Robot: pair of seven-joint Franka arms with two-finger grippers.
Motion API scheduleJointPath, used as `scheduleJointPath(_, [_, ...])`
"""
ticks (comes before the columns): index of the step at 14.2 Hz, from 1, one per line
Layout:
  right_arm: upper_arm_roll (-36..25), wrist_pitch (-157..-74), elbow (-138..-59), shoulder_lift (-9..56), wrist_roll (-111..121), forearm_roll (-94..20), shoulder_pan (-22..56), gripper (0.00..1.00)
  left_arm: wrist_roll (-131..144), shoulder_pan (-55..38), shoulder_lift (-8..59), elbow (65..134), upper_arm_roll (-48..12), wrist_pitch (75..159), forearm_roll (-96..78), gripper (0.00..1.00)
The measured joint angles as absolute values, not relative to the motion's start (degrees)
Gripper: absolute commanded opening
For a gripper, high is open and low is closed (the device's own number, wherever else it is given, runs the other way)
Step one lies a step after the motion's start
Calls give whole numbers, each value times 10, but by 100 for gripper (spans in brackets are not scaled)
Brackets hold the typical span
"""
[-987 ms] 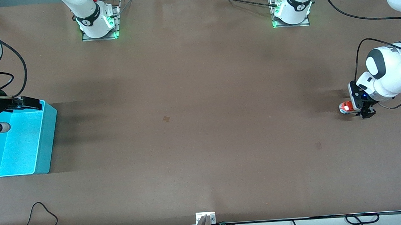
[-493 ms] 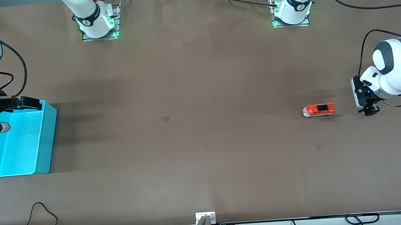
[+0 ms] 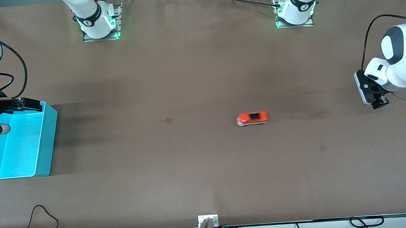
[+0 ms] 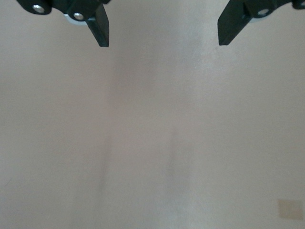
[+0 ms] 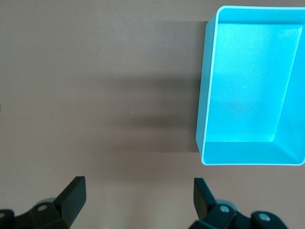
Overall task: Wind up bus and store in blue box
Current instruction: 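Raise the left gripper away as the bus rolls toward the box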
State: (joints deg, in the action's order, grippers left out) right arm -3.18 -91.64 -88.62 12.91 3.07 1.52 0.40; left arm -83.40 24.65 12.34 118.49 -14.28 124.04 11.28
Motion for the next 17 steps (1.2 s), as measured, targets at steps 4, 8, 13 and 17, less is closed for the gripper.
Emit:
scheduleJointPath(4, [-32, -916, -886, 129, 31, 15, 4, 100, -784, 246, 100, 1151, -172, 1156, 113, 100])
scheduleJointPath(8, [-32, -916, -886, 129, 31, 15, 4, 100, -718, 246, 99, 1104, -205, 1069, 113, 100])
scheduleJointPath(13, [-32, -916, -886, 130, 31, 15, 4, 100, -690, 247, 99, 1101, -213, 1047, 113, 100])
scheduleJointPath(17, [-32, -916, -886, 130, 31, 15, 4, 100, -591, 246, 74, 1094, -261, 999, 109, 100])
